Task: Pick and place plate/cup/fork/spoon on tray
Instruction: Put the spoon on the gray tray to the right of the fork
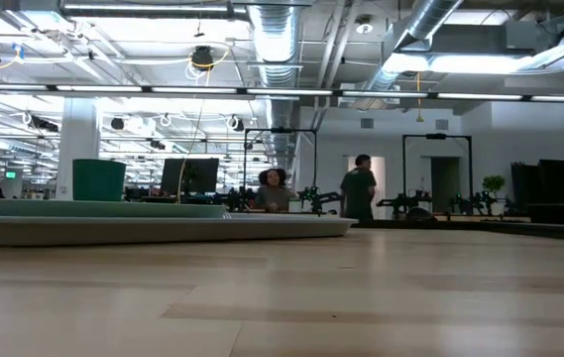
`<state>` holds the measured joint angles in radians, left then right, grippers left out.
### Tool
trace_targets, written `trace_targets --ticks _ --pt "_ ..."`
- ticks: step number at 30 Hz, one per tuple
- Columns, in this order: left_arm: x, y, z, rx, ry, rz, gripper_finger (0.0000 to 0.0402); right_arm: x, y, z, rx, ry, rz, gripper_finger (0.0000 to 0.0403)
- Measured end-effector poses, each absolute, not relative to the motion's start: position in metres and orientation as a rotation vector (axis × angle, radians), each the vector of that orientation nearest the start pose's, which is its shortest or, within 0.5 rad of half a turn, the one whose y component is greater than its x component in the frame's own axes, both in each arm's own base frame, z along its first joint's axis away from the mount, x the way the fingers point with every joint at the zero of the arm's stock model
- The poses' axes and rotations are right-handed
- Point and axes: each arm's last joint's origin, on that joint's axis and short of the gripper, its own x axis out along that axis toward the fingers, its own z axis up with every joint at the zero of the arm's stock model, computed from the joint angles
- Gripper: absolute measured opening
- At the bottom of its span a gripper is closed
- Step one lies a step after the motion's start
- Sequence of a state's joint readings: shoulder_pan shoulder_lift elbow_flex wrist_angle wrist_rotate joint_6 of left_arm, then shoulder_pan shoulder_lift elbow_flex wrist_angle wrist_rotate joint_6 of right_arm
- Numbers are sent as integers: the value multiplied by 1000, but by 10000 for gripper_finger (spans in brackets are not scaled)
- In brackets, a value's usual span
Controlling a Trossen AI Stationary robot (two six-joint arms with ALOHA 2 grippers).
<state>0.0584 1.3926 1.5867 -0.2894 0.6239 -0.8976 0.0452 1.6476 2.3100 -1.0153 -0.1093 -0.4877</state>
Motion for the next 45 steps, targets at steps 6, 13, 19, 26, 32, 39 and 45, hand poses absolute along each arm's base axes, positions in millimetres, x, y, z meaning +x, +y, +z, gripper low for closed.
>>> trace_targets --ticks 6,13,19,26,32,39,45 --pt "293 -5 459 -922 369 -493 0 280 12 537 -479 275 247 168" --pt "294 -2 459 -923 352 -460 0 276 13 540 -471 234 333 159" --pt "294 -2 459 -924 343 -443 0 288 14 536 -491 224 335 157" --pt "294 -2 458 -927 349 -430 0 300 14 530 -494 238 339 157" --pt "294 -2 457 -921 353 -428 0 299 11 529 -488 250 329 126" --pt "294 -2 457 -916 353 -430 0 299 0 527 -463 290 296 71" --pt "294 -2 457 -917 351 -427 0 298 -6 526 -447 298 279 50"
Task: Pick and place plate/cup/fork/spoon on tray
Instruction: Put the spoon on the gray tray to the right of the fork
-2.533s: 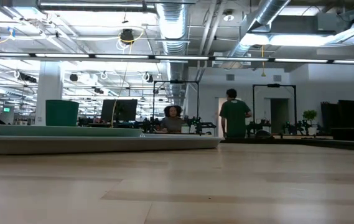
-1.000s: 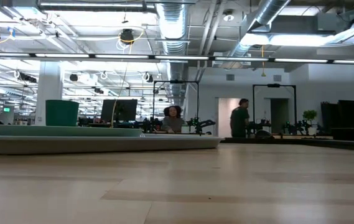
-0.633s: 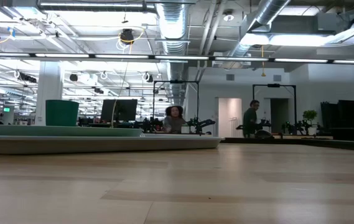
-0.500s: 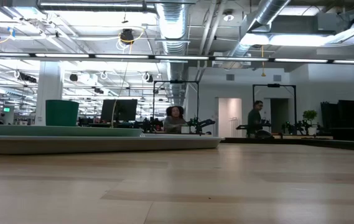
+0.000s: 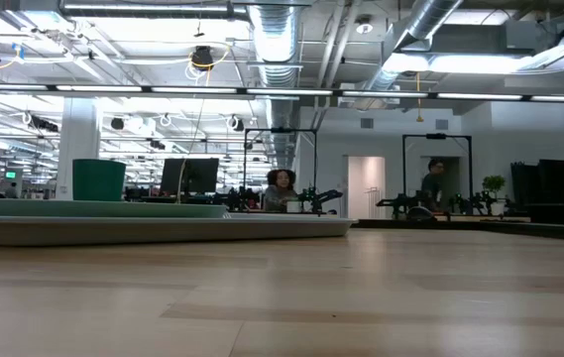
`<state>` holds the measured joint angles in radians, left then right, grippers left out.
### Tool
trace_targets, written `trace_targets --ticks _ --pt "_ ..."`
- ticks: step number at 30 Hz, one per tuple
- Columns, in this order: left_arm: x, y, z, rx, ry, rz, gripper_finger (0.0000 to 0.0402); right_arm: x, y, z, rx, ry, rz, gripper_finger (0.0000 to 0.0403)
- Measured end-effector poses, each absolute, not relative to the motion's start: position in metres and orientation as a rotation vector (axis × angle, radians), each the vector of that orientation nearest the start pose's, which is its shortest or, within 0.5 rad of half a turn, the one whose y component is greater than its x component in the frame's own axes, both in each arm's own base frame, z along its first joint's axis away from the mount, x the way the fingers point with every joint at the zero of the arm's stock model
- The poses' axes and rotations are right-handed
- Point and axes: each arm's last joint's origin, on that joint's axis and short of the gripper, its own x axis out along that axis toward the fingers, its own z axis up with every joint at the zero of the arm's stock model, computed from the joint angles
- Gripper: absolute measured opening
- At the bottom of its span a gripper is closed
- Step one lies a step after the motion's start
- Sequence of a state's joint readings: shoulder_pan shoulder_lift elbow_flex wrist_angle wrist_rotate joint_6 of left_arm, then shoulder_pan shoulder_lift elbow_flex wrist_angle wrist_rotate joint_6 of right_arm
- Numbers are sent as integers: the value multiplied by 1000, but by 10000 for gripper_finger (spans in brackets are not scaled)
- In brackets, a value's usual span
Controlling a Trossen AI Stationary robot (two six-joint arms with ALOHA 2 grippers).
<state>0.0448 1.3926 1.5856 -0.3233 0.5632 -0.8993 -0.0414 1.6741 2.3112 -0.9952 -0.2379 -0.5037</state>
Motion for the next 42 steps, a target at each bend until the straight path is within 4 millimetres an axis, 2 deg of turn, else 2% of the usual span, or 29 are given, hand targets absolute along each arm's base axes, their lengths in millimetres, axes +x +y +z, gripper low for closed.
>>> trace_targets --ticks 5,15,18,24,31,34,38,42 --pt "294 -2 457 -917 350 -424 0 298 -6 527 -454 297 280 11" --pt "295 -1 457 -914 319 -353 11 296 -8 527 -474 296 273 4" --pt "295 0 458 -913 297 -321 45 287 -12 532 -493 287 252 3" --pt "295 1 457 -877 285 -310 146 264 -23 541 -468 294 202 2" --pt "295 3 455 -870 299 -294 246 256 -34 528 -416 448 201 1" --pt "294 4 450 -883 350 -261 269 251 -41 516 -382 582 210 1" --pt "291 4 438 -894 467 -197 278 260 -56 497 -337 686 183 1" --pt "287 4 428 -904 559 -130 279 271 -80 475 -299 824 115 1"
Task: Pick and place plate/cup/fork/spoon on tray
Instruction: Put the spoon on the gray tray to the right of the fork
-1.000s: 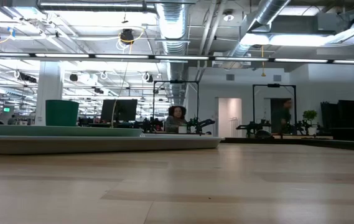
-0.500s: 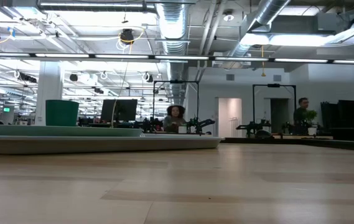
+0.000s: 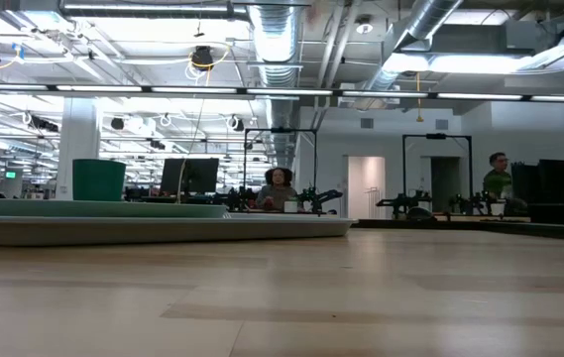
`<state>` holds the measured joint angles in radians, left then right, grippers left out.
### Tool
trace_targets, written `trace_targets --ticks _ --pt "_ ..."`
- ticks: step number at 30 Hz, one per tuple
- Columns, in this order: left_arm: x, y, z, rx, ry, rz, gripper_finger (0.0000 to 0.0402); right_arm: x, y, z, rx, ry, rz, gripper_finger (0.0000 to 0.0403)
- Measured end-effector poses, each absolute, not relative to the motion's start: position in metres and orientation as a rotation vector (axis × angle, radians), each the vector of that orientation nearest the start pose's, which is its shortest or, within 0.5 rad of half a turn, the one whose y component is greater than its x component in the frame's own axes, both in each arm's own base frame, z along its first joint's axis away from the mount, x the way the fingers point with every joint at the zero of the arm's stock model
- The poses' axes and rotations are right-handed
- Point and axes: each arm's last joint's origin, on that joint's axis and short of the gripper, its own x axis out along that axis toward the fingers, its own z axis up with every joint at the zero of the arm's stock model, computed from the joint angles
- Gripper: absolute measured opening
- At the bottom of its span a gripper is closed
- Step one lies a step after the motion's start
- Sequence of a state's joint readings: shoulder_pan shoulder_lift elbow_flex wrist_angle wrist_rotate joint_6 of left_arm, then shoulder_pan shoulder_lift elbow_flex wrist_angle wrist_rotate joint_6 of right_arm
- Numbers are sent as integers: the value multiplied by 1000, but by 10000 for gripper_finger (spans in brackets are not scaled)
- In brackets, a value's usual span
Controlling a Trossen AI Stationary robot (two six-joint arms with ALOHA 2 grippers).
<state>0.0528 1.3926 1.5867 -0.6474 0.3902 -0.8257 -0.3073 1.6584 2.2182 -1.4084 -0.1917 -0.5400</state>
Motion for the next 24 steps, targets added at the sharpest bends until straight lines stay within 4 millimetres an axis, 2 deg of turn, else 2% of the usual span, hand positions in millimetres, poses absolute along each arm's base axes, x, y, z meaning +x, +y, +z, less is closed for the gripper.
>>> trace_targets --ticks 7,12,20,24 --pt "280 3 416 -863 690 -85 279 313 -144 415 -236 1050 6 1" --pt "274 5 415 -837 722 -76 279 346 -178 359 -354 1306 -49 1" --pt "253 20 424 -817 693 -35 279 386 -198 293 -499 1430 104 2" --pt "243 28 429 -809 657 -3 279 395 -195 288 -556 1401 130 7"
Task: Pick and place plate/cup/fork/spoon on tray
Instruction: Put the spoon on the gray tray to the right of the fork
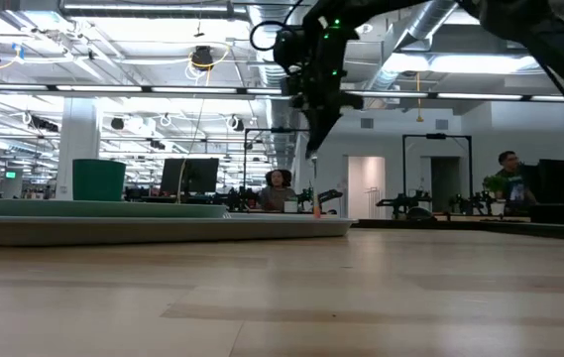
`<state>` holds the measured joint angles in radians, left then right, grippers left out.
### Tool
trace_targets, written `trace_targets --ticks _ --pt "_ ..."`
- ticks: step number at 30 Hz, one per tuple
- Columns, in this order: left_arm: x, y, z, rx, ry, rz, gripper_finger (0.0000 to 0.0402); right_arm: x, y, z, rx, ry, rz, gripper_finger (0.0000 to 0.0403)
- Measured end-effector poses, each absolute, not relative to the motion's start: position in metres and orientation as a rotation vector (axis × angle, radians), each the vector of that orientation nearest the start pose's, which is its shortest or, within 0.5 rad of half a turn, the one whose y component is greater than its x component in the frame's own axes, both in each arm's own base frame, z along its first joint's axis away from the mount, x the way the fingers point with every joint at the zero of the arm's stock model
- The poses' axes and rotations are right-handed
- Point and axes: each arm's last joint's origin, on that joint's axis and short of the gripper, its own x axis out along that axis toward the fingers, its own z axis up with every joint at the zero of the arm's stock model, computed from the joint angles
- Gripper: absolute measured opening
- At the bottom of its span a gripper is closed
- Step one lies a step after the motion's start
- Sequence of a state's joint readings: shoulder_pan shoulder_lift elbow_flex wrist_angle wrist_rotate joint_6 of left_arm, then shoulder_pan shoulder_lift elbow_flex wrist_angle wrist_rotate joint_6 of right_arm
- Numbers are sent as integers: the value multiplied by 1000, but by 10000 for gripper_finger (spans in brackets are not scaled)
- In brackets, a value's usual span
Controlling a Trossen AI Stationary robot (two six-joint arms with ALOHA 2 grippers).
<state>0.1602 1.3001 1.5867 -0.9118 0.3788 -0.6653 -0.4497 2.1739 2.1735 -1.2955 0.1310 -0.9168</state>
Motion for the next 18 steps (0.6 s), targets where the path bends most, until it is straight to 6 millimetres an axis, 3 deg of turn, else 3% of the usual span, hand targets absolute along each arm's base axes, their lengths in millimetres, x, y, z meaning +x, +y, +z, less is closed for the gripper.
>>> trace_targets --ticks 7,18 --pt "236 45 431 -793 625 70 279 403 -187 290 -619 1358 158 3" --pt "232 59 430 -798 606 122 279 405 -173 287 -534 1311 296 6"
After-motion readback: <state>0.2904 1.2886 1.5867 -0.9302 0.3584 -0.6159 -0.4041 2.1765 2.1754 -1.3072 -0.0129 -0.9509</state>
